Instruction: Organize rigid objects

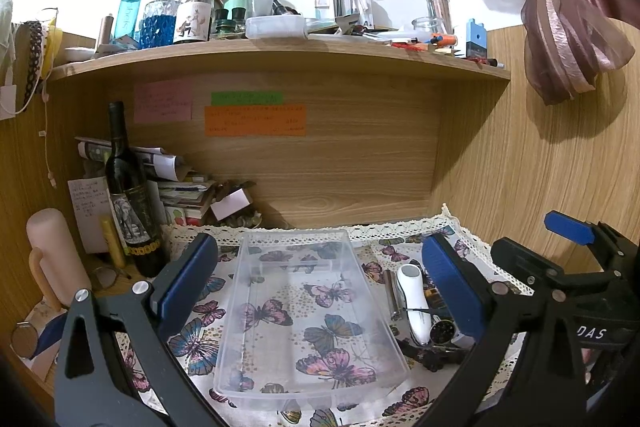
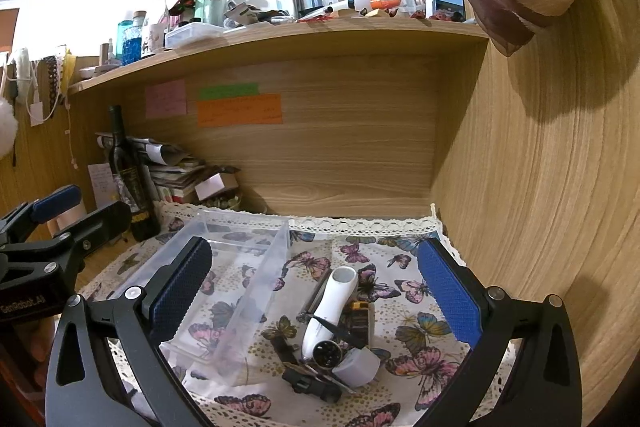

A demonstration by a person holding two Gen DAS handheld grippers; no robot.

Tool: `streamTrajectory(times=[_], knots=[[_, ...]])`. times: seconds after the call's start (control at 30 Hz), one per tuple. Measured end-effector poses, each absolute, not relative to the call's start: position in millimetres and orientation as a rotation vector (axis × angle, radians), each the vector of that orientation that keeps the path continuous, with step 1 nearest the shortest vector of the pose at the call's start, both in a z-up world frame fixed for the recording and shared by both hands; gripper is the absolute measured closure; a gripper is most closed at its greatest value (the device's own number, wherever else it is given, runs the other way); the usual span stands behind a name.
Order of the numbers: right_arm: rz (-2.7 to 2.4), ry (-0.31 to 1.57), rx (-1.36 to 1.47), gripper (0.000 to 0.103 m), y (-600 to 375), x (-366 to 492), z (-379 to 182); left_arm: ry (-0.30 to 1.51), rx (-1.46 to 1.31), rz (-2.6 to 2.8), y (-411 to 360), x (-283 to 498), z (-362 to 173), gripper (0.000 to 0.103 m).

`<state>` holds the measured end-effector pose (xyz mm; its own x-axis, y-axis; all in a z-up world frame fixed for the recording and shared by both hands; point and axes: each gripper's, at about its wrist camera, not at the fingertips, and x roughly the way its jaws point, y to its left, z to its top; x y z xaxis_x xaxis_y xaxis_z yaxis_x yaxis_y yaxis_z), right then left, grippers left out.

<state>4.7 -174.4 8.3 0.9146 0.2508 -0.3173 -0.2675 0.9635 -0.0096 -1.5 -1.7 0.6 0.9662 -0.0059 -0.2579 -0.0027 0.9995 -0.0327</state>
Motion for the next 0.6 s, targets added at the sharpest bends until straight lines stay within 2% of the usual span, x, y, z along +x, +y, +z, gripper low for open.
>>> streamTrajectory(times=[0.6], knots=[[0.266, 0.317, -0.057, 0.0, -174.9, 4.9, 9.4, 0.26, -0.031, -0.007, -3.8, 0.0, 0.1, 0.0]])
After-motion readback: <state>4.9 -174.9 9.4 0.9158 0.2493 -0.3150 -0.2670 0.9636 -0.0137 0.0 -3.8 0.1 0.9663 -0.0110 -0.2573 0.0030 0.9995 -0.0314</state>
